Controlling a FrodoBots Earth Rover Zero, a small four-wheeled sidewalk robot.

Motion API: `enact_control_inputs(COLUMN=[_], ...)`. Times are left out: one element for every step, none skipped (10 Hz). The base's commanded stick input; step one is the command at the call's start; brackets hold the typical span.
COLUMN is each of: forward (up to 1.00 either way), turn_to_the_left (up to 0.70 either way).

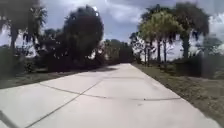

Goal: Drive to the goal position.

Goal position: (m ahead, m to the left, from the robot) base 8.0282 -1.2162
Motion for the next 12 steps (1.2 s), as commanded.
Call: enact_control_inputs(forward=[0.85, 0.85, 0.85, 0.85, 0.85, 0.85, 0.85, 0.85, 0.85, 0.85, 0.85, 0.85], turn_to_the_left=[0.0, 0.0, 0.0, 0.0, 0.0, 0.0, 0.0, 0.0, 0.0, 0.0, 0.0, 0.0])
